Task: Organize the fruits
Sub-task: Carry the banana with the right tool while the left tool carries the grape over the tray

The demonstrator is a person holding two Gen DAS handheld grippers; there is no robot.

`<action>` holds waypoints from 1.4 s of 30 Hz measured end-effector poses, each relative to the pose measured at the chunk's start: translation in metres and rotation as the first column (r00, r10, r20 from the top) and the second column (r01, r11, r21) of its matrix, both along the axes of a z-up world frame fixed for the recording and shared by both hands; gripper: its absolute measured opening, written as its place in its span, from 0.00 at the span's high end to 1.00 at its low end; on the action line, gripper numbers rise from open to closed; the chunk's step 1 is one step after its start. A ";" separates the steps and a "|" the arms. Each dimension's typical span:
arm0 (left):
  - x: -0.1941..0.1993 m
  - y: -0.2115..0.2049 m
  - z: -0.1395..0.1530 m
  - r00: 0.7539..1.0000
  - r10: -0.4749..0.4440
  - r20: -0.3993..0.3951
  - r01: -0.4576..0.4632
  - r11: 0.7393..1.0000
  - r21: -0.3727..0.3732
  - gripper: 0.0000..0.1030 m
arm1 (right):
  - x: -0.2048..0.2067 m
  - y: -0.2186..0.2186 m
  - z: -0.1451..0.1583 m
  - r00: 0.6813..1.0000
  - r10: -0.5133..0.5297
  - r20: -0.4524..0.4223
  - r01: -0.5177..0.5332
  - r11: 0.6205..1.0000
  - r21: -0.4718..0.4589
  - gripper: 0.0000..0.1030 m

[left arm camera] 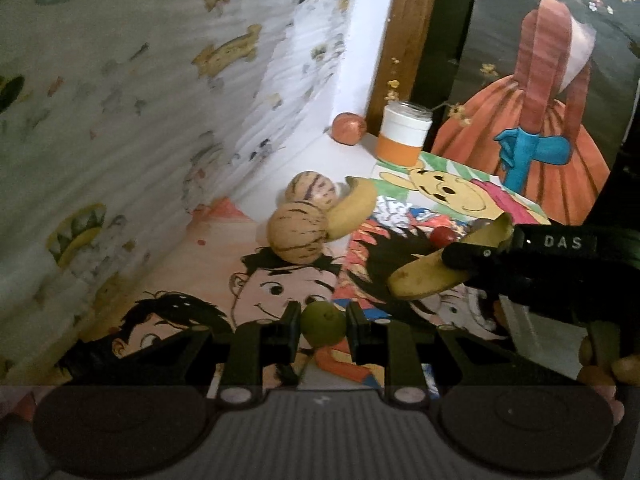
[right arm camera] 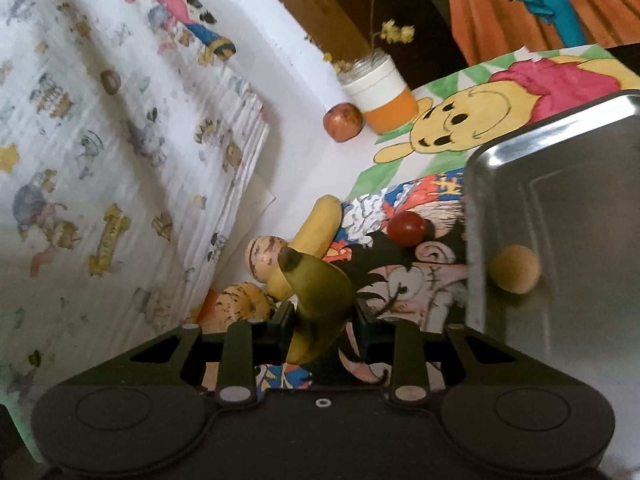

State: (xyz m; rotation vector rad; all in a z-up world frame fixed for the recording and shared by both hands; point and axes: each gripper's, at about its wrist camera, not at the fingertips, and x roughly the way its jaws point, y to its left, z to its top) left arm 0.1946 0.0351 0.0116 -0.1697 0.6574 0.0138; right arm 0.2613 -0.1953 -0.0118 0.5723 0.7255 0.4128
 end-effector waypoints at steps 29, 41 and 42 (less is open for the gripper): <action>0.010 -0.152 0.000 0.951 -0.309 0.002 0.309 0.951 0.031 0.74 | -0.123 -0.177 -0.002 0.922 -0.385 0.025 0.385 0.923 0.018 0.68; 0.020 -0.172 -0.013 0.932 -0.355 -0.075 0.360 0.930 0.074 0.74 | -0.105 -0.180 -0.024 0.933 -0.356 -0.044 0.358 0.932 0.060 0.68; 0.021 -0.174 -0.014 0.932 -0.355 -0.080 0.361 0.929 0.079 0.74 | -0.104 -0.180 -0.025 0.933 -0.356 -0.048 0.359 0.931 0.064 0.68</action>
